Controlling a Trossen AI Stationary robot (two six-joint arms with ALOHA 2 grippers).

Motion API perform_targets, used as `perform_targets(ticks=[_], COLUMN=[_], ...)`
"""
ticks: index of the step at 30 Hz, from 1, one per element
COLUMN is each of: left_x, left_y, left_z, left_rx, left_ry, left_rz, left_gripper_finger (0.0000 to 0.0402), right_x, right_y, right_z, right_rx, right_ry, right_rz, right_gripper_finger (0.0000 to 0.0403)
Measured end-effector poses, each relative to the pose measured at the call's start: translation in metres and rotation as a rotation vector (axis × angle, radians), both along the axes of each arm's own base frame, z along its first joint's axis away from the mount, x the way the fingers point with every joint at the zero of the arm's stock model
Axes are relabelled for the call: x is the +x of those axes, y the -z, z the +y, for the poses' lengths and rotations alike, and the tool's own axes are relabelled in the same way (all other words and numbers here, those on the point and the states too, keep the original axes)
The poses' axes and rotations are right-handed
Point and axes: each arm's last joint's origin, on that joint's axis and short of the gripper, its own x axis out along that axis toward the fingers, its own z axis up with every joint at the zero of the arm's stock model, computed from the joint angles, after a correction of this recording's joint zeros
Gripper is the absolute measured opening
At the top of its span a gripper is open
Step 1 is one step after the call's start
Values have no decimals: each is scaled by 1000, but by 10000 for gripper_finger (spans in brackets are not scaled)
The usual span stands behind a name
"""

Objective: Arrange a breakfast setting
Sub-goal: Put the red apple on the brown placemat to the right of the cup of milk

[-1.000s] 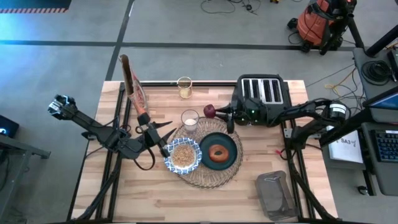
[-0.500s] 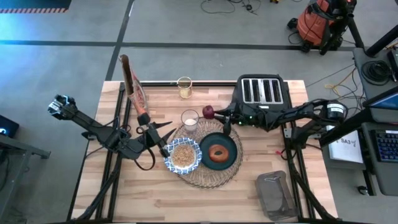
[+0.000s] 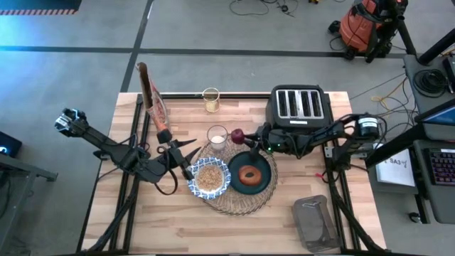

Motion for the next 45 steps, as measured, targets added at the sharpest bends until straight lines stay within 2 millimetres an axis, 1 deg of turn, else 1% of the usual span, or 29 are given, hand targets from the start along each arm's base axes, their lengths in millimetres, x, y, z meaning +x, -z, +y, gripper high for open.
perform_targets(ticks=[9, 13, 20, 29, 37, 45], left_x=[0, -1, -1, -1, -1, -2], left_y=[1, 2, 2, 3, 3, 5], left_z=[0, 0, 0, 1, 1, 1], left_rx=[4, -3, -5, -18, -22, -33], left_ry=[0, -3, -4, -8, -10, -14], left_rz=[9, 11, 13, 6, 7, 8], left_gripper_finger=[123, 123, 123, 123, 123, 123], right_x=[6, 7, 7, 8, 8, 7], right_y=[12, 16, 23, 24, 25, 28], right_z=[9, 12, 15, 17, 19, 19], right_rx=[59, 48, 59, 63, 89, 91], right_ry=[-11, 27, 25, 17, -47, -47], right_rz=[-26, -18, 3, 7, 18, 46], right_gripper_finger=[107, 107, 107, 107, 107, 107])
